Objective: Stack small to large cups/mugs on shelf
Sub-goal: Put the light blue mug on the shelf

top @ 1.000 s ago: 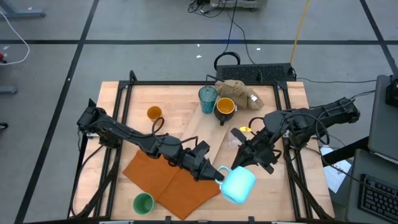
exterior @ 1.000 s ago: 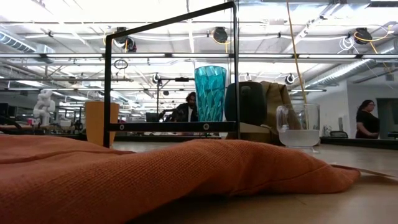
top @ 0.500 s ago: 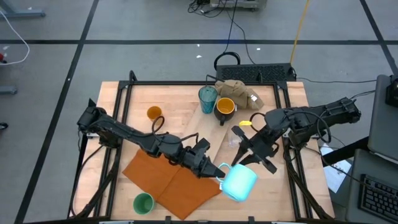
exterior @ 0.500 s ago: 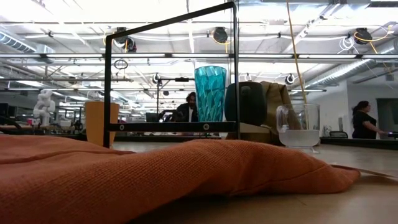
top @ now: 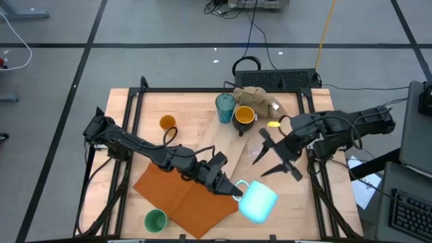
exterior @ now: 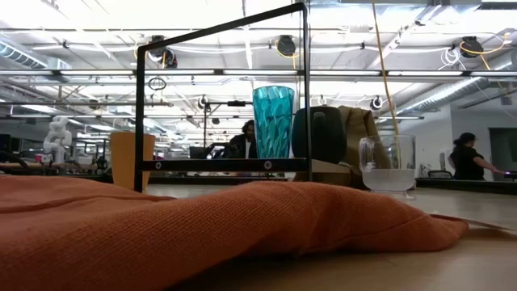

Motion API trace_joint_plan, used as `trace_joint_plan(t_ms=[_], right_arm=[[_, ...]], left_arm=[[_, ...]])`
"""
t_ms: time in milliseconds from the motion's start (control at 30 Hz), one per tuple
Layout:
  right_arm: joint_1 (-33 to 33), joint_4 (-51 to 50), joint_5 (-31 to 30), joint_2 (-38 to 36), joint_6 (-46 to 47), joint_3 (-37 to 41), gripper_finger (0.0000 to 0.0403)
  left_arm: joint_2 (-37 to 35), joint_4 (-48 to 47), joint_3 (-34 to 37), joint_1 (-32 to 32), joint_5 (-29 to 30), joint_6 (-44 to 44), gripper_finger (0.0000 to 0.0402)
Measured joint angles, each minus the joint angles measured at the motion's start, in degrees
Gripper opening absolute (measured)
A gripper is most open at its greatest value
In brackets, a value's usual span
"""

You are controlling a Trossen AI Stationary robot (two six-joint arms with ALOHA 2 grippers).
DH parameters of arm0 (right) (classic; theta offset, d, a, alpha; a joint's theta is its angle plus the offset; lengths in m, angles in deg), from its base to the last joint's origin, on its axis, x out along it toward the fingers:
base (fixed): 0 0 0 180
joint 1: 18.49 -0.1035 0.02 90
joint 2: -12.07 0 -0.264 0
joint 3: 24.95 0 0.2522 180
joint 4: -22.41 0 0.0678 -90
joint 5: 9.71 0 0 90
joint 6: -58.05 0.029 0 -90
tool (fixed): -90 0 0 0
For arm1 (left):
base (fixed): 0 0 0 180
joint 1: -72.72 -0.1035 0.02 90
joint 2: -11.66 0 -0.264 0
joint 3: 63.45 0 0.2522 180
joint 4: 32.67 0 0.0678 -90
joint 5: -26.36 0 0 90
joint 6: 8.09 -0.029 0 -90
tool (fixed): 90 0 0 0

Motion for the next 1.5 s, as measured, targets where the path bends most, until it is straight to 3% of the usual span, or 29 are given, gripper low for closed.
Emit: trace_joint_plan(t_ms=[200, 333, 467, 733, 933, 1067, 1233, 1333, 1500], right_arm=[[2.83, -11.01, -6.06, -6.44, 3.47, 0.0, 0.0194], [4.3, -18.66, -10.98, -11.65, 9.57, 0.0, 0.0193], [4.43, -23.05, -14.83, -16.46, 15.82, 0.0, 0.0192], [4.43, -26.56, -18.63, -20.78, 23.28, -0.09, 0.0192], [4.43, -27.48, -26.18, -20.11, 32.53, 0.51, 0.0192], [4.47, -21.55, -28.99, -19.97, 41.66, 2.77, 0.0192], [4.43, -12.19, -30.24, -19.24, 48.14, 6.46, 0.0192], [4.43, -8.31, -30.39, -18.43, 49.12, 8.36, 0.0192], [4.4, -7.66, -30.21, -17.43, 50.75, 9.71, 0.0192]], left_arm=[[-0.03, -2.05, 0.0, 0.12, 0.78, -6.05, 0.0045], [-3.23, -7.0, 0.0, -0.62, 3.17, -15.52, 0.0046], [-9.25, -18.08, 0.0, -1.86, 11.52, -30.94, 0.0046], [-20.95, -42.43, 0.0, -2.71, 32.83, -53.29, 0.0046], [-23.56, -65.81, 0.0, -3.17, 49.19, -56.3, 0.0046], [-23.55, -74.98, 0.38, -5.02, 51.99, -56.93, 0.0046], [-24.94, -67.18, 7.39, -8.12, 49.7, -61.76, 0.0046], [-27.63, -50.43, 14.28, -9.05, 45.69, -65.49, 0.0046], [-34.75, -30.67, 26.62, -10.58, 37.15, -69.33, 0.0046]])
